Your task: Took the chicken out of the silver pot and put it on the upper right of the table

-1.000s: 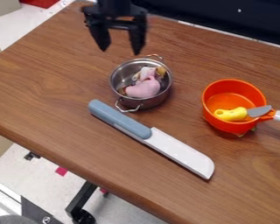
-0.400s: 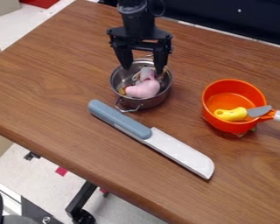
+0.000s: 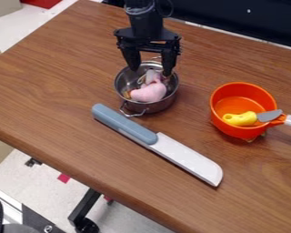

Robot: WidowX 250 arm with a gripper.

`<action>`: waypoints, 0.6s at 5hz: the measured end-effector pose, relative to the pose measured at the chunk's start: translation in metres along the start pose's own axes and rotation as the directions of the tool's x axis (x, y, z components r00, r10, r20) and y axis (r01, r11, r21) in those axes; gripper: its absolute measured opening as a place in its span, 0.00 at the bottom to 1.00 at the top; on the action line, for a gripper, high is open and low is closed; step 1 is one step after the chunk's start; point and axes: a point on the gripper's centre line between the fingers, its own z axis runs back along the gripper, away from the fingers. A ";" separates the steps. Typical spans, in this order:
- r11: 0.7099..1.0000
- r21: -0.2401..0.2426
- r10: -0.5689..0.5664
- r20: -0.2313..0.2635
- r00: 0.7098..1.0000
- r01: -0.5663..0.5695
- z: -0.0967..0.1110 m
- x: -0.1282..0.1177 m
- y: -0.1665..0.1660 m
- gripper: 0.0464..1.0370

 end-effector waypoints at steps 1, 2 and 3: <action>1.000 0.000 -0.003 -0.002 1.000 0.003 -0.002 -0.002 0.003 0.64; 1.000 -0.002 -0.008 -0.004 1.000 0.008 -0.007 -0.008 0.004 0.35; 1.000 0.003 -0.011 -0.005 1.000 0.011 -0.011 -0.012 0.005 0.23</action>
